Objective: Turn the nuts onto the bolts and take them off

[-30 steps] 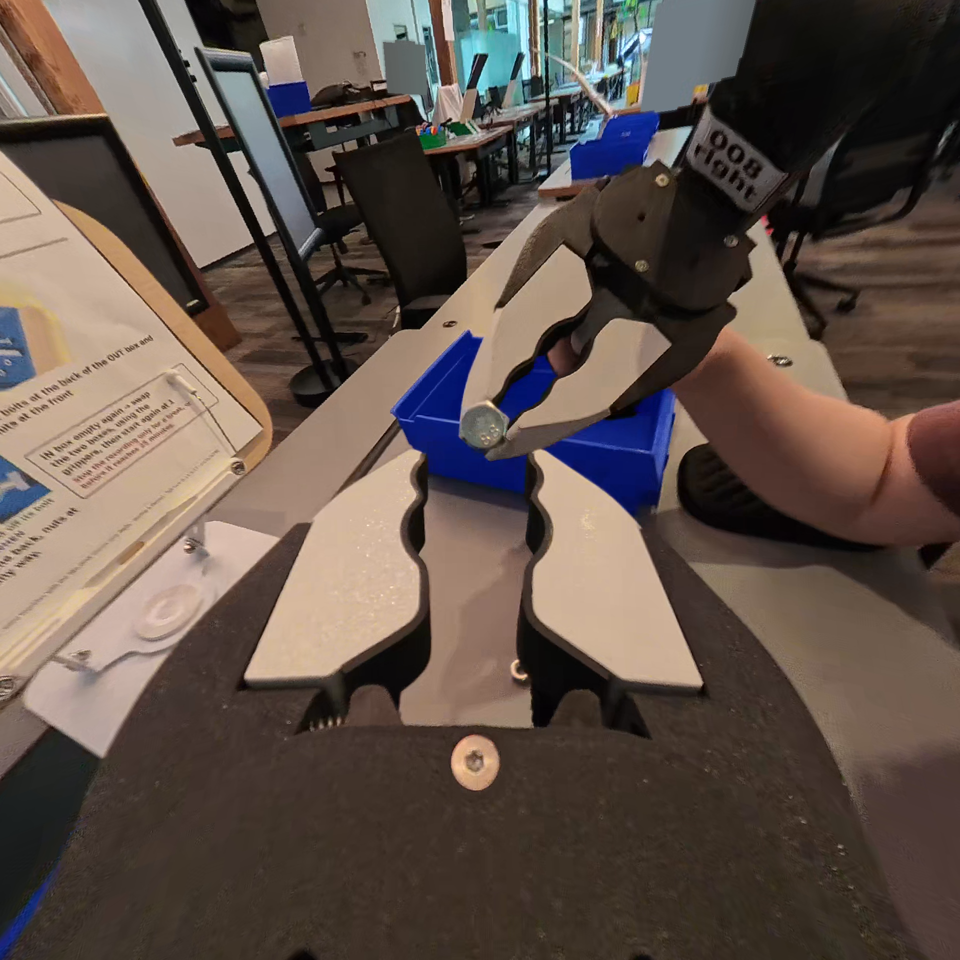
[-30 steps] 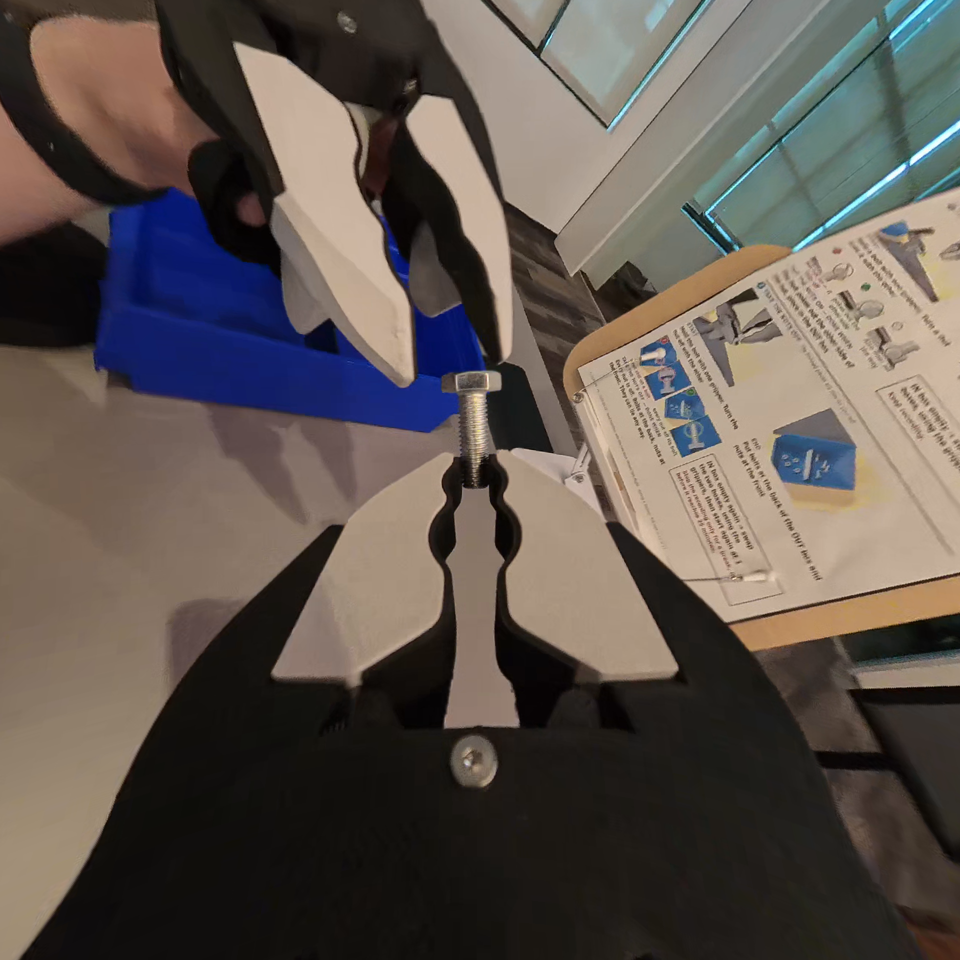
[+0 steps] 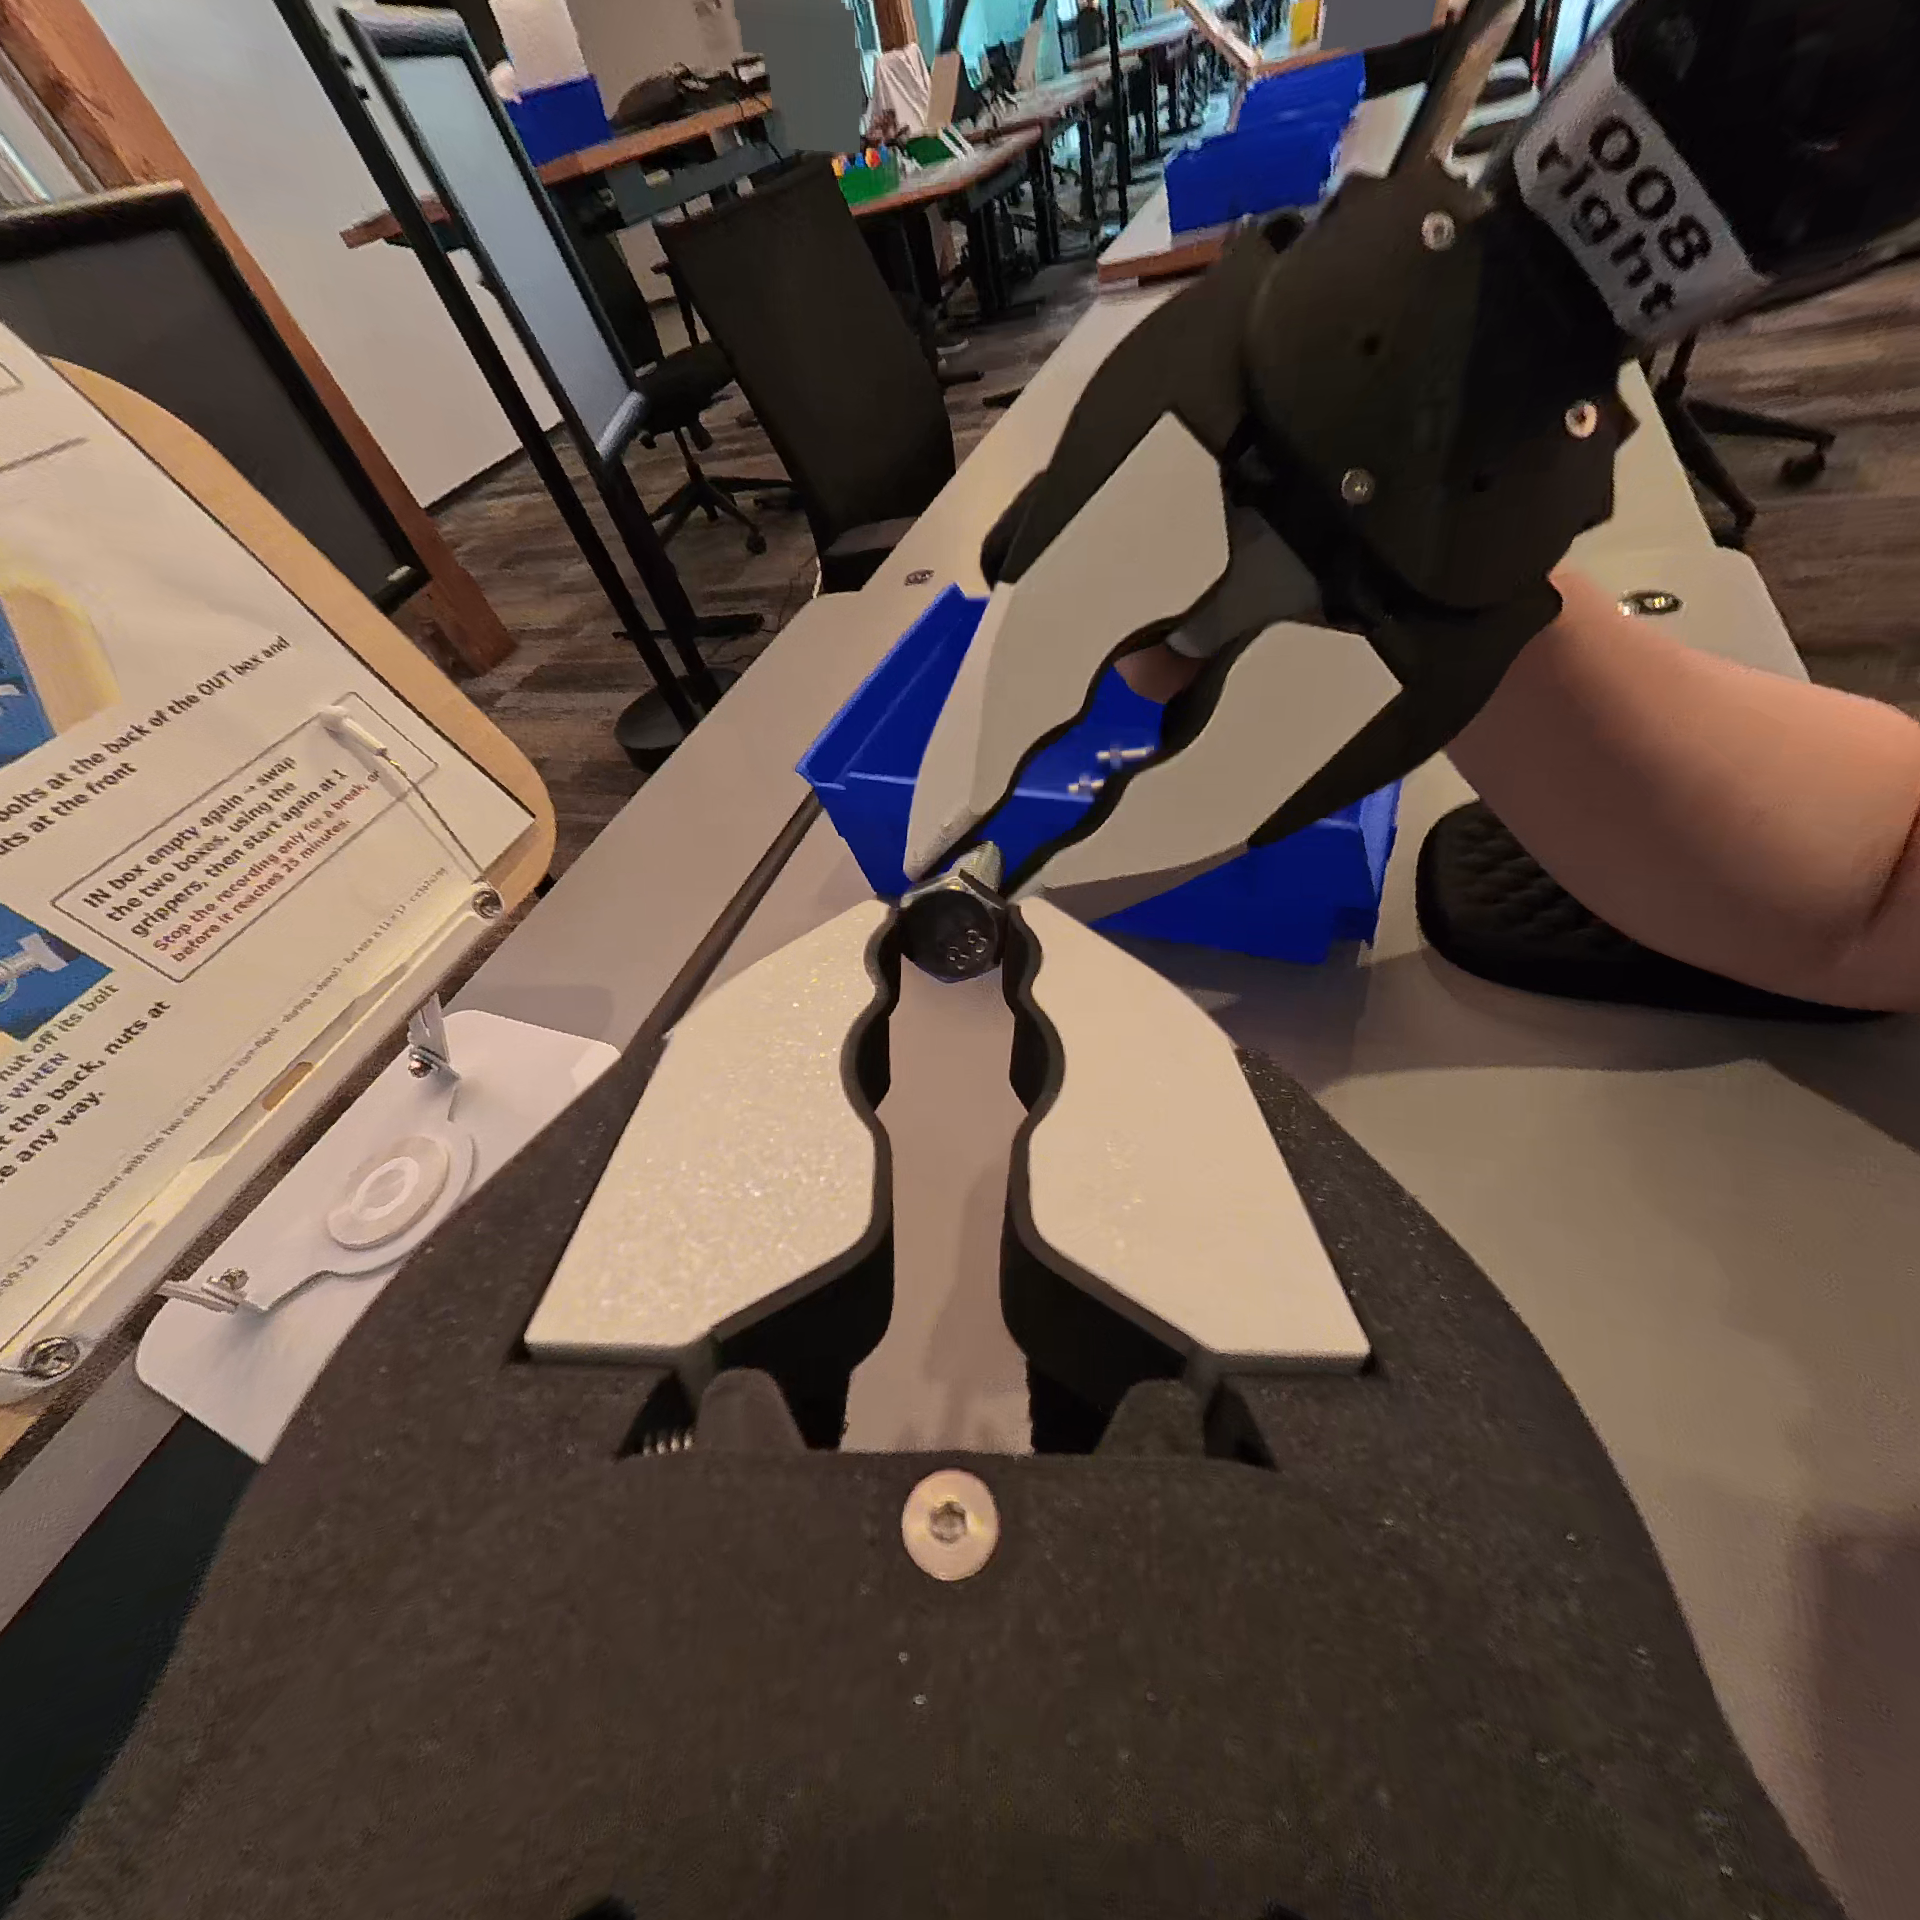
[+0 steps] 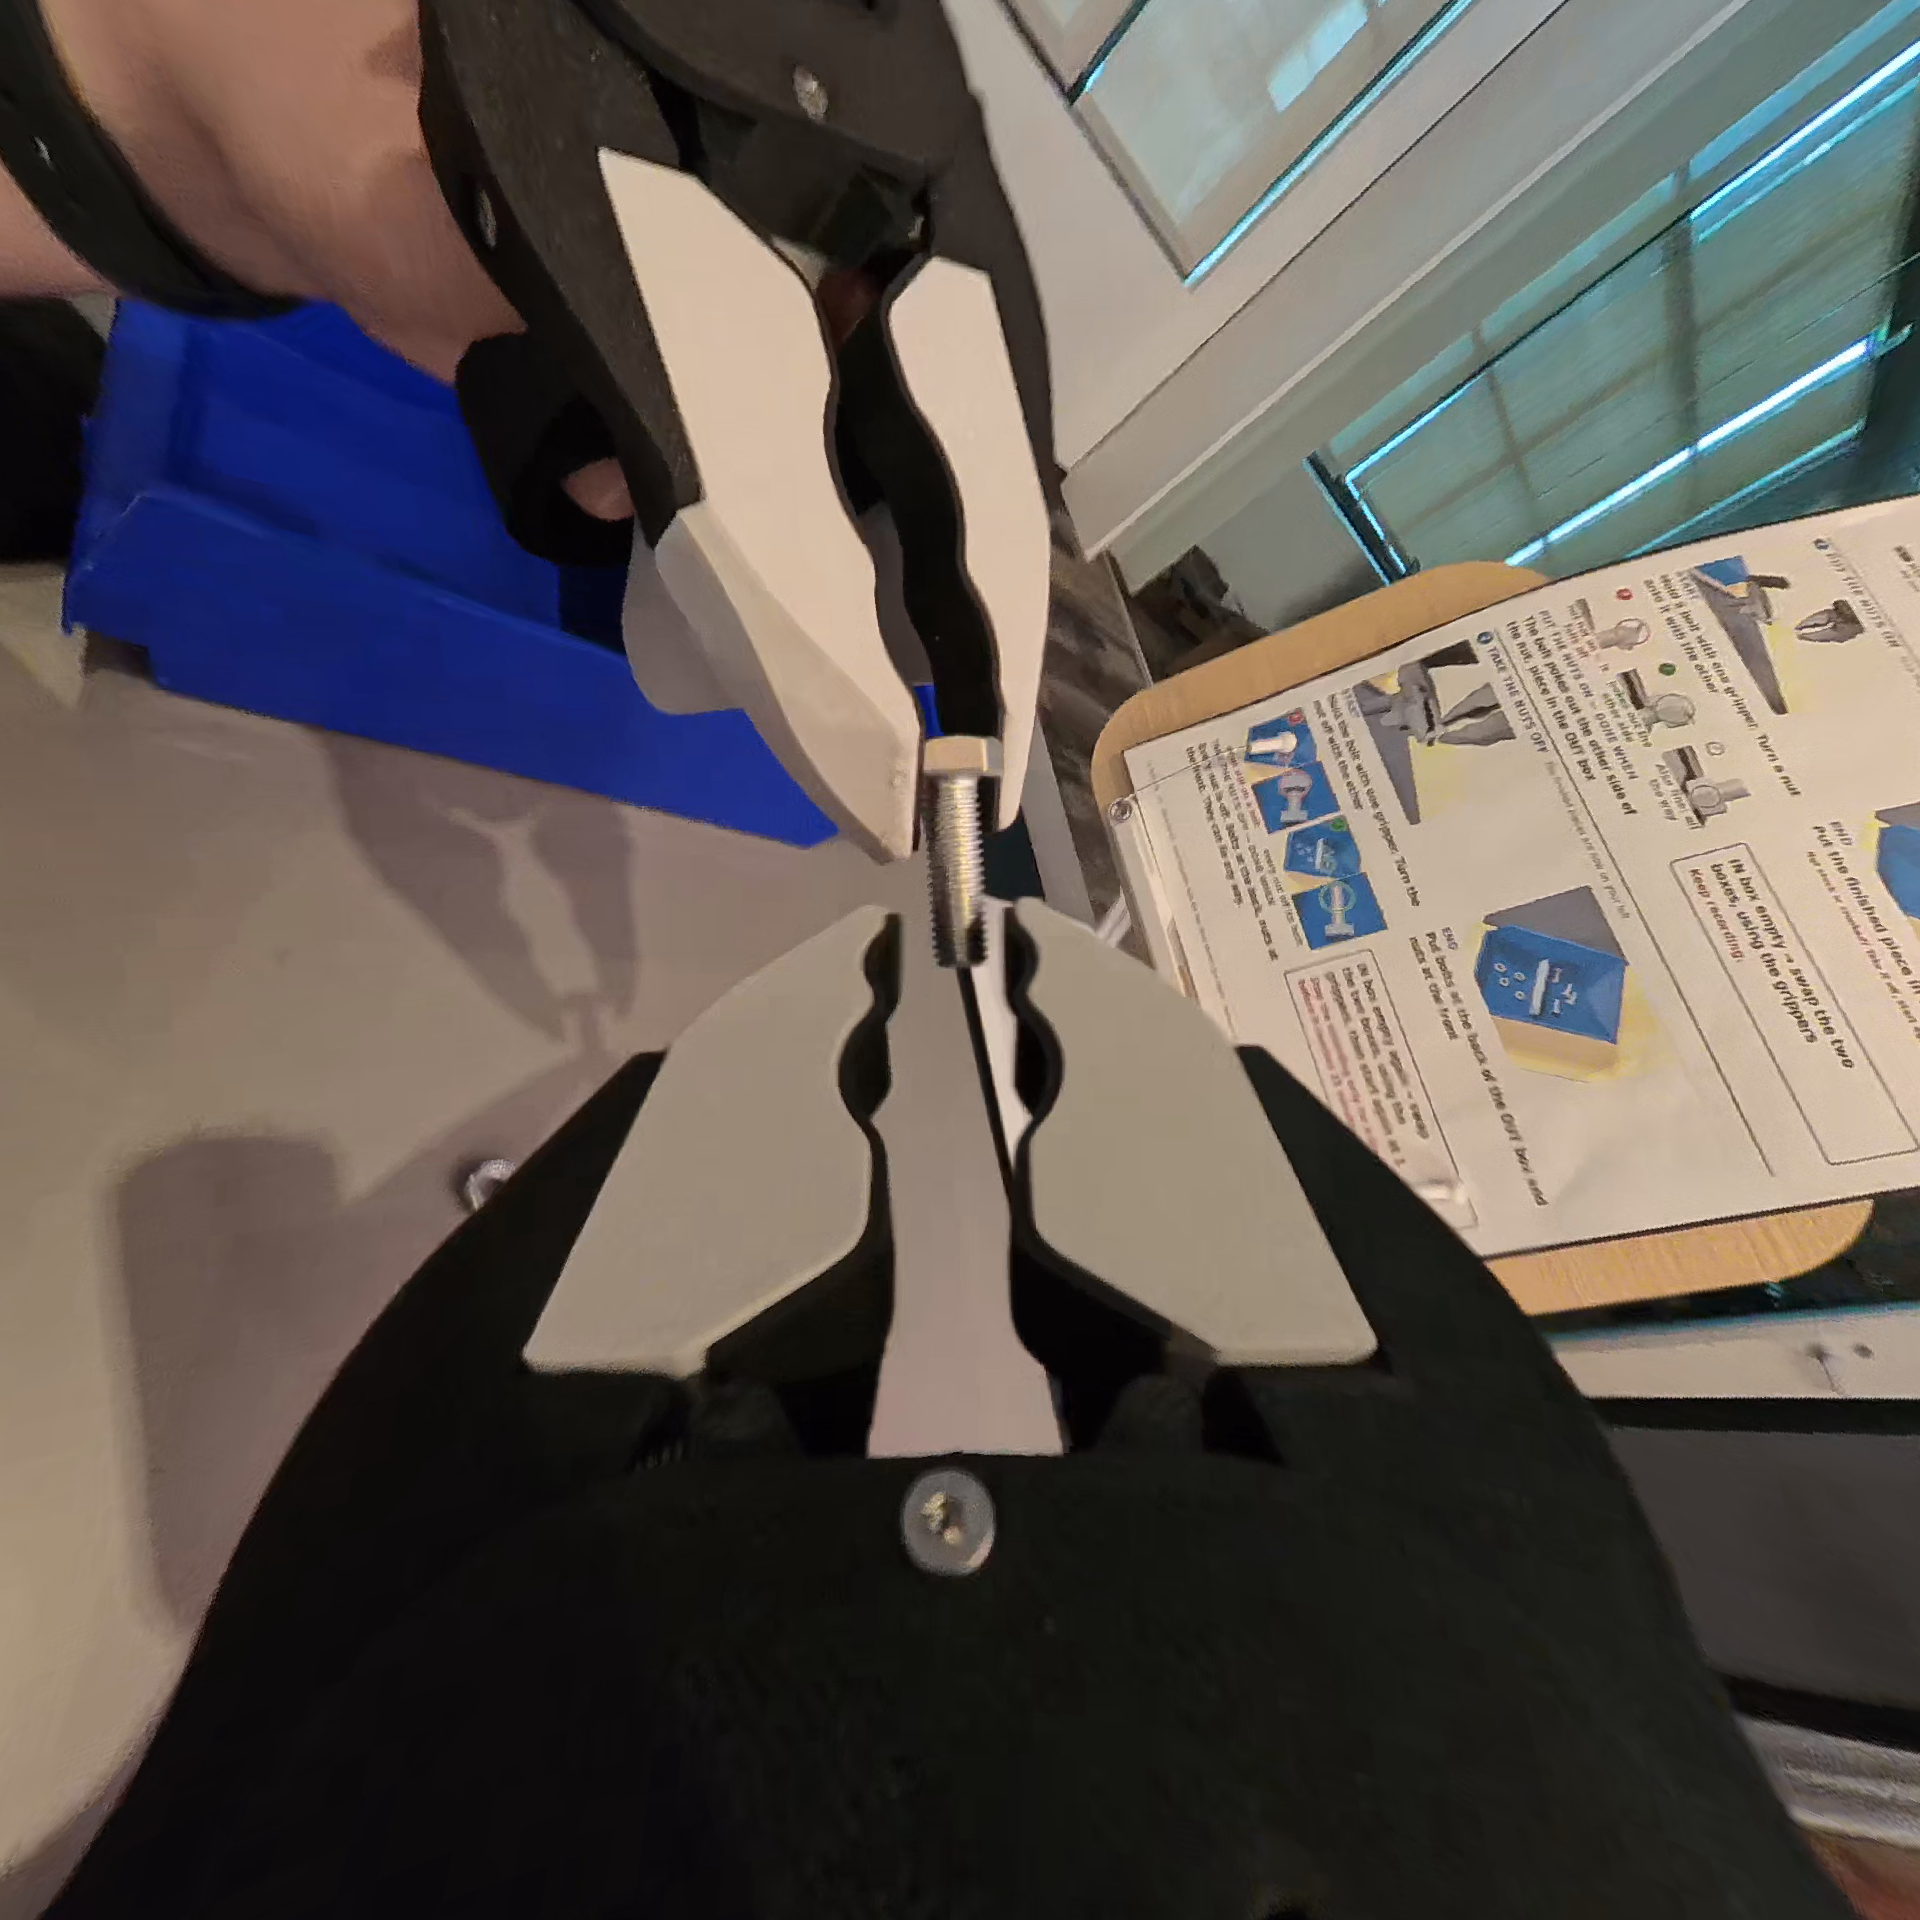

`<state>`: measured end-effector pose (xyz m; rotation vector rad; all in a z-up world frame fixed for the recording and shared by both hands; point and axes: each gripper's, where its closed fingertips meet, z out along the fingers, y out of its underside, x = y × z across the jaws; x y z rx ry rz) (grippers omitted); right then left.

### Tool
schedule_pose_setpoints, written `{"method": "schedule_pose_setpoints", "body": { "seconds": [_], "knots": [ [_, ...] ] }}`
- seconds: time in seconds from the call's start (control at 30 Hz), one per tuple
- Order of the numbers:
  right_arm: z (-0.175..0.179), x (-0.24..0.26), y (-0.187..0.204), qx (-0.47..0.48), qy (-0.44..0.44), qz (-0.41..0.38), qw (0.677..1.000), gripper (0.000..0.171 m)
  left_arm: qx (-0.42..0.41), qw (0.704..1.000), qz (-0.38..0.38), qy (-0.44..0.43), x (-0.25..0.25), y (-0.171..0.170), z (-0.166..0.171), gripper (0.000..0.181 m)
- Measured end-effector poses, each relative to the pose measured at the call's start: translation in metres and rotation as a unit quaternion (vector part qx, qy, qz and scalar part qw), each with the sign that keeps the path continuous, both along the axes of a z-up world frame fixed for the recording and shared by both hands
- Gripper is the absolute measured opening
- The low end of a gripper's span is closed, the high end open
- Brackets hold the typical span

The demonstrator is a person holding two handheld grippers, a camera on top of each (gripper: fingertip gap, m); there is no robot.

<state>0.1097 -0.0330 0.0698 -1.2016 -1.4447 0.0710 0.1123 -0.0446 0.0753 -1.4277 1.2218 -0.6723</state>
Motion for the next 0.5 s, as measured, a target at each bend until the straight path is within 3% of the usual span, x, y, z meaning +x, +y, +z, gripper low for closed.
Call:
{"method": "schedule_pose_setpoints", "body": {
  "seconds": [0.13, 0.2, 0.27, 0.37, 0.4, 0.5],
  "knots": [
    [0.013, 0.002, -0.002, -0.089, 0.101, 0.043, 0.990, 0.038, -0.003, 0.998, 0.008, -0.062, -0.007, 0.005, 0.017, 0.018],
    [0.026, 0.004, 0.000, -0.172, 0.193, 0.071, 0.963, 0.040, -0.006, 0.995, -0.002, -0.101, -0.011, 0.003, 0.028, 0.018],
    [0.043, 0.004, -0.002, -0.284, 0.304, 0.129, 0.900, 0.039, -0.005, 0.990, -0.011, -0.138, -0.015, 0.000, 0.039, 0.018],
    [0.063, 0.008, -0.001, -0.436, 0.428, 0.211, 0.763, 0.030, 0.017, 0.986, -0.006, -0.166, -0.020, -0.001, 0.050, 0.018],
    [0.062, 0.005, -0.001, -0.460, 0.436, 0.222, 0.741, 0.030, 0.022, 0.985, -0.002, -0.169, -0.021, -0.001, 0.052, 0.018],
    [0.051, -0.010, -0.004, -0.512, 0.420, 0.216, 0.718, 0.030, 0.035, 0.987, 0.005, -0.160, -0.022, -0.001, 0.052, 0.018]
  ]
}}
